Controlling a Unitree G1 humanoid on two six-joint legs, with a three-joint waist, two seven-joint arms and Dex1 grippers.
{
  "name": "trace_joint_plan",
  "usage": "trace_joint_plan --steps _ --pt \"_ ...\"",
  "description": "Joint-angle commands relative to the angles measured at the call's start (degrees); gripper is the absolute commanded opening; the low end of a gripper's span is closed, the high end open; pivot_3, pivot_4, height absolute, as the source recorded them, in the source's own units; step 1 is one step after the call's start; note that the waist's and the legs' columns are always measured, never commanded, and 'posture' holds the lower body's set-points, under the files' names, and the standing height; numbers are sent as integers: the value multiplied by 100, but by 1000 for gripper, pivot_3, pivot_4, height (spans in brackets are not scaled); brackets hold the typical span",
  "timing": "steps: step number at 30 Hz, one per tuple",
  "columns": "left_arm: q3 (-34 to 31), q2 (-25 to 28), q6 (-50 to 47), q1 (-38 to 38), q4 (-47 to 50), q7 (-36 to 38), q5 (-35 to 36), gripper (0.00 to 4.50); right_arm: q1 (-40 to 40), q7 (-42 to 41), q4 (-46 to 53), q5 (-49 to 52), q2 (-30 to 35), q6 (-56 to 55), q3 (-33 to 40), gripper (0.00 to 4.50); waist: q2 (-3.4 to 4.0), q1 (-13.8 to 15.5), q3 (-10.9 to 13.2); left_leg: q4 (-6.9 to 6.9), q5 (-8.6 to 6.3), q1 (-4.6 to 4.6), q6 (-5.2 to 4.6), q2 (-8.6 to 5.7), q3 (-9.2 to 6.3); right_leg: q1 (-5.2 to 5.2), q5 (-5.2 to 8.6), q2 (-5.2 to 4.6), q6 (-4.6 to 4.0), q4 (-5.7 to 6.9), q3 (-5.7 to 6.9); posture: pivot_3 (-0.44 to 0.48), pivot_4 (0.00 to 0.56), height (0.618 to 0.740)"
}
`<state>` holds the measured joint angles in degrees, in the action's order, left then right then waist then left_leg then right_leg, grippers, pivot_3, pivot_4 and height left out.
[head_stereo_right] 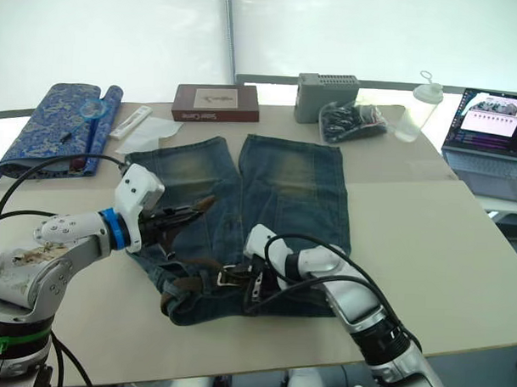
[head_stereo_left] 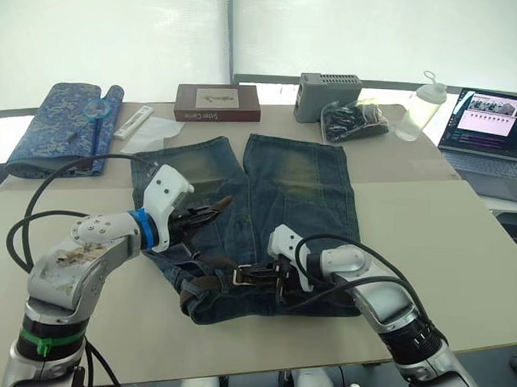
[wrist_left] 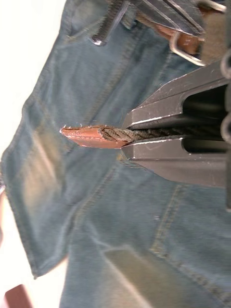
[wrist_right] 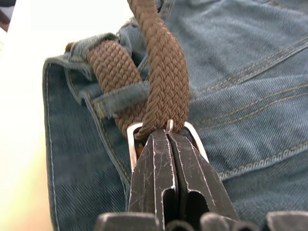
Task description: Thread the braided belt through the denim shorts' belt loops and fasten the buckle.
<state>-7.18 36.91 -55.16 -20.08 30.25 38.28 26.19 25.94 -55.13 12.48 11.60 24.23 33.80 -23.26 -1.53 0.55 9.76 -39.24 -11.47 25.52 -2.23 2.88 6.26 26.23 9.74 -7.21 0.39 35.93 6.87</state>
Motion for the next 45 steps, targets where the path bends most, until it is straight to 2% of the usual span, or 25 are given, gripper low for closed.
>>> trace_joint_plan --steps 1,9,16,23,29,35,40,45 --pt "-262 94 269 55 82 -95 19 0 93 -119 -18 23 53 -159 -15 49 0 6 0 0 -5 0 10 0 0 0 0 0 -1 0 0 0 150 709" --pt "-610 -22 493 131 -96 -214 228 0 100 -172 -484 -247 -59 -429 -380 49 0 -20 -1 0 -7 -5 13 2 2 -2 1 0 -3 1 0 0 150 709" --pt "-506 -85 576 -66 -163 -353 300 0 188 -316 -939 -388 -146 -561 -647 49 -3 -35 -3 2 -7 -17 14 5 2 -9 4 3 -7 1 0 0 150 709" --pt "-380 -363 532 -625 -239 -578 456 0 327 -470 -1170 -418 -179 -395 -723 49 -5 -66 -6 5 -7 -22 14 7 4 -10 1 4 -3 6 -1 0 150 709" --pt "22 -696 637 -1294 -475 -621 497 0 423 -546 -1371 -511 -196 -450 -797 49 -6 -79 -6 6 -5 -24 13 4 6 -11 1 5 -3 7 -2 0 150 709" --pt "677 -1345 631 -1793 -840 -644 512 0 440 -555 -1426 -497 -274 -465 -776 49 -7 -93 -8 6 0 -25 6 2 5 -14 1 8 -3 7 -3 0 150 709" --pt "1267 -1926 858 -1715 -1360 -589 341 0 295 -476 -1344 -410 -301 -422 -641 49 -5 -118 -12 14 20 -30 -25 3 5 -14 2 13 -4 9 -3 0 150 709" --pt "1445 -2707 934 -1693 -1889 -752 362 0 117 -478 -1236 -294 -324 -438 -529 49 4 -109 -34 14 20 -31 -25 3 5 -18 2 8 -4 5 -7 0 150 709"
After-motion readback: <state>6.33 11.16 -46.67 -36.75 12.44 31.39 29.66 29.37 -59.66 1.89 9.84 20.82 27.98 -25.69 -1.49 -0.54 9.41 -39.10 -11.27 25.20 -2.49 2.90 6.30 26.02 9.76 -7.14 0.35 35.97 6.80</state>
